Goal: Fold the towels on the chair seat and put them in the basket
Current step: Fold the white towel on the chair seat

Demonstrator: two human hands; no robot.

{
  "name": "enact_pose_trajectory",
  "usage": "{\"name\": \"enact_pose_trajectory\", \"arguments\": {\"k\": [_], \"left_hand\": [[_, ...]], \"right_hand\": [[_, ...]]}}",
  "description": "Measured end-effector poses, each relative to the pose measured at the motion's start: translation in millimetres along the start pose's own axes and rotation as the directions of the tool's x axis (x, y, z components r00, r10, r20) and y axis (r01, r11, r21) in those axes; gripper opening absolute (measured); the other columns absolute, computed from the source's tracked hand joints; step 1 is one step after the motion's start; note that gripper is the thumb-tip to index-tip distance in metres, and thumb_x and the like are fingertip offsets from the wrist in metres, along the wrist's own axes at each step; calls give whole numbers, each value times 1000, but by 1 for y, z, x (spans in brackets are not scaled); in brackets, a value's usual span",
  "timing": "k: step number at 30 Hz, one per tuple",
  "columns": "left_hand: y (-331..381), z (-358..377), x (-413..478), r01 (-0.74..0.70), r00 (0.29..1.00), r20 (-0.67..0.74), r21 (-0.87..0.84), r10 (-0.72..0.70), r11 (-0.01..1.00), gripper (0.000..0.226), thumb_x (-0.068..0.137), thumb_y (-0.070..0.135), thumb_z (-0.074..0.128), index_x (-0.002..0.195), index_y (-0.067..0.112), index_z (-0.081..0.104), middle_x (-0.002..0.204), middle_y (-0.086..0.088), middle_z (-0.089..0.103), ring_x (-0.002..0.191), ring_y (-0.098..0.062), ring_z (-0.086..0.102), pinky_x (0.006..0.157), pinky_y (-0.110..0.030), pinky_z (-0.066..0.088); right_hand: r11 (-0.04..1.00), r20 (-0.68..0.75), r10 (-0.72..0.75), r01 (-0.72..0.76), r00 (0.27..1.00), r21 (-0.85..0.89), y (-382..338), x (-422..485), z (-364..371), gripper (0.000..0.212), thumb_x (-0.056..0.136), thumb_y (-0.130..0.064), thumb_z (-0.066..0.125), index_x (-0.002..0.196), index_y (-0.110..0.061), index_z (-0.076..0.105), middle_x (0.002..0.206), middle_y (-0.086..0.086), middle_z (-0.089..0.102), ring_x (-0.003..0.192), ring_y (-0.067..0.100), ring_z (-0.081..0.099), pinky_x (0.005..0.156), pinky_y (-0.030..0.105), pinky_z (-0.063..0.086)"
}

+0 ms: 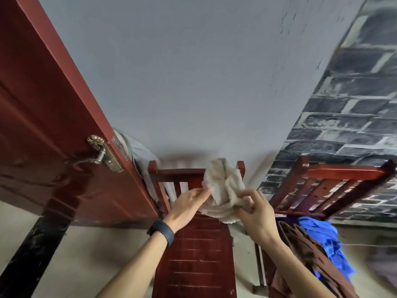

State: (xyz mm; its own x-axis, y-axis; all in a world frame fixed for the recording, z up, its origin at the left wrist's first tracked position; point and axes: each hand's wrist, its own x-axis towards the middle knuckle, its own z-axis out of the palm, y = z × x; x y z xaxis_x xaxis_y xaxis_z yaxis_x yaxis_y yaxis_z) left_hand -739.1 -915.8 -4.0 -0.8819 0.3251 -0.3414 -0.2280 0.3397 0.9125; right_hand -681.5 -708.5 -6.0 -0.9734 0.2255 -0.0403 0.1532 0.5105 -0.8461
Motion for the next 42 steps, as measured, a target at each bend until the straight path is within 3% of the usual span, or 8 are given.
{"name": "enact_pose_trajectory", "arguments": {"k": [4, 10, 16, 20, 24, 30, 33, 42], "left_hand": [[-20, 41, -27, -54, 993, -103, -31, 50, 998, 34, 86, 57, 64, 107, 31, 70, 105, 14, 73, 102, 1, 65, 96, -29, 50], [-26, 79, -70, -27, 965, -240, 309, 105, 951, 18, 91, 38, 65, 91, 21, 72, 78, 14, 69, 71, 7, 61, 60, -6, 39], [-3, 62, -94, -22, 911, -361, 438, 199, 899, 27, 90, 45, 64, 91, 20, 76, 82, 13, 71, 75, 2, 62, 61, -9, 40], [16, 62, -96, -21, 911, -363, 429, 194, 903, 26, 87, 48, 67, 89, 22, 75, 83, 12, 72, 83, -6, 66, 75, -29, 51], [24, 76, -98, -2, 933, -322, 446, 162, 895, 32, 82, 57, 67, 87, 26, 74, 82, 14, 72, 85, -7, 67, 78, -32, 55], [35, 67, -112, -88, 992, -58, 323, 113, 942, 32, 83, 61, 64, 96, 34, 72, 93, 17, 70, 93, 4, 61, 83, -21, 51], [29, 53, -120, -149, 989, 49, 411, 141, 899, 29, 83, 58, 67, 100, 35, 73, 94, 14, 72, 92, -3, 65, 86, -32, 55], [24, 18, -120, -167, 941, -195, 439, 275, 883, 27, 94, 44, 57, 87, 21, 70, 91, 8, 67, 94, -12, 61, 83, -31, 46]], "right_hand": [[1000, 31, 4, -3, 1000, -16, 25, -52, -12, 43, 78, -11, 78, 91, -46, 57, 106, -20, 56, 90, -3, 57, 71, 4, 42], [993, 146, 28, -10, 989, -121, 68, -114, -19, 24, 83, -32, 75, 99, -30, 58, 106, -13, 56, 89, 11, 59, 76, 25, 50], [925, 263, 234, -130, 936, -358, 103, -149, -48, 14, 89, -38, 57, 101, -36, 50, 112, -9, 61, 95, 17, 62, 79, 35, 51], [940, 189, 187, -120, 964, -319, 85, -150, -57, 50, 87, -58, 60, 131, -35, 51, 136, -6, 56, 115, 16, 58, 93, 34, 52], [995, 168, -22, 38, 986, -93, 18, -147, -49, 89, 68, -86, 60, 140, -35, 46, 129, -23, 49, 111, 3, 56, 94, 29, 52], [999, 76, -45, 45, 996, 0, -21, -136, -32, 17, 95, -33, 61, 107, -25, 68, 86, -8, 74, 77, 8, 70, 68, 23, 58], [996, 97, -11, 2, 995, 91, -23, -130, -34, 18, 99, -29, 55, 91, -18, 68, 79, 0, 72, 69, 15, 66, 58, 20, 50], [823, -46, 305, -239, 951, 515, -23, -104, -53, 17, 100, -22, 56, 107, -9, 65, 98, 10, 74, 79, 20, 76, 69, 37, 62]]}}
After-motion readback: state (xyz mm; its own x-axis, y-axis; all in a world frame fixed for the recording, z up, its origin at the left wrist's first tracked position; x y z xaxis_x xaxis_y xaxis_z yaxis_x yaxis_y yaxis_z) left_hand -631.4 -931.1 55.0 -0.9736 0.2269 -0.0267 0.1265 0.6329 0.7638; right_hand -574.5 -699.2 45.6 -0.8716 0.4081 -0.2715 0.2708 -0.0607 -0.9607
